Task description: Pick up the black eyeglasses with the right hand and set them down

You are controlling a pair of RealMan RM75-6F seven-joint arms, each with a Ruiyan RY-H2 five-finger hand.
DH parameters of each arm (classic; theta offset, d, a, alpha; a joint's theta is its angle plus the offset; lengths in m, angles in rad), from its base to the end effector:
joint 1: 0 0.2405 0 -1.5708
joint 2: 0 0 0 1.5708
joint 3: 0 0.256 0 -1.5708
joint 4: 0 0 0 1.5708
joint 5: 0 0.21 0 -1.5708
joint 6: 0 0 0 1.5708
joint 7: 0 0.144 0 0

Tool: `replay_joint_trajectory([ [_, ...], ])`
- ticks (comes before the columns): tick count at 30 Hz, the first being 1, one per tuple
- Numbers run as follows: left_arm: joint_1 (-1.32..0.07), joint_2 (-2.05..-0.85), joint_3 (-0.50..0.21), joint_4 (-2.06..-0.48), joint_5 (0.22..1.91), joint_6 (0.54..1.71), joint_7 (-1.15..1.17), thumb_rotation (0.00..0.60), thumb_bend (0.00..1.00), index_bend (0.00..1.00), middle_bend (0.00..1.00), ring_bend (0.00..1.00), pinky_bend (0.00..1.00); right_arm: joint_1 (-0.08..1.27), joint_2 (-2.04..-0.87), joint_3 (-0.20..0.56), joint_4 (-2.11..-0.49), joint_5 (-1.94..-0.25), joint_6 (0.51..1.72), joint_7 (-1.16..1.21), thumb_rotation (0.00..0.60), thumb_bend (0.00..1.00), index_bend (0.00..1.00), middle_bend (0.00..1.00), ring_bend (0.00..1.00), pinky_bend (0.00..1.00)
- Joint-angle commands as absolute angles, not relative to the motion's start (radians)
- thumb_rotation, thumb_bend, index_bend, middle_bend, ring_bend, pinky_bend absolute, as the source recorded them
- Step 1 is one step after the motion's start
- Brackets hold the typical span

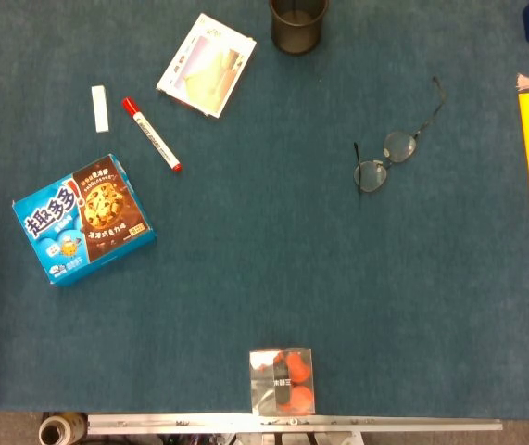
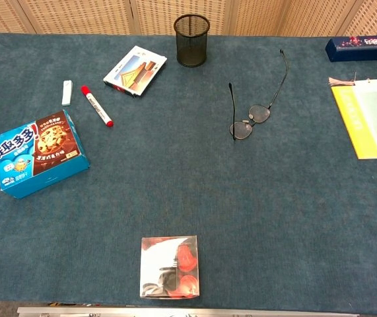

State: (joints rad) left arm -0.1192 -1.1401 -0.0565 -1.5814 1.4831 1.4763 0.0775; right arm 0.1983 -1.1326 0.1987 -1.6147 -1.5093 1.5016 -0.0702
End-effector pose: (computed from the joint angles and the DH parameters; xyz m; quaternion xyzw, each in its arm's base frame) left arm -0.3109 0.1936 0.1560 -0.6108 -0.3560 -0.3709 0.6022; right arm -0.2683 -0.2416 0.1790 0.5887 -0.2898 0.4607 0.5977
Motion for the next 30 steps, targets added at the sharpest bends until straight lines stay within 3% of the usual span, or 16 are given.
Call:
replay_joint_trajectory([
  [1, -0.119, -1.14, -0.057, -1.581, 1.483, 1.476, 0.077, 0.6, 0.06, 0.43, 0.31, 0.26, 0.44, 0.237, -1.133, 0.233, -1.628, -1.474, 1.464, -0.121, 0.6, 0.09, 0.28, 0.59, 0.35, 0.23],
  [11, -0.119, -1.14, -0.056, -1.581, 1.483, 1.476, 0.077, 0.6, 0.06, 0.43, 0.31, 0.26, 0.44, 0.33, -1.188, 0.288, -1.579, -1.452, 1.425, -0.164, 0.6, 0.09, 0.28, 0.58, 0.34, 0.25],
  [30, -0.119, -1.14, -0.056, -1.581, 1.483, 1.476, 0.077, 0.6, 0.06, 0.43, 0.31, 0.26, 0.44, 0.412, -1.265, 0.293, -1.496, -1.387, 1.349, -0.174, 0.6, 0.08, 0.28, 0.58, 0.34, 0.25],
])
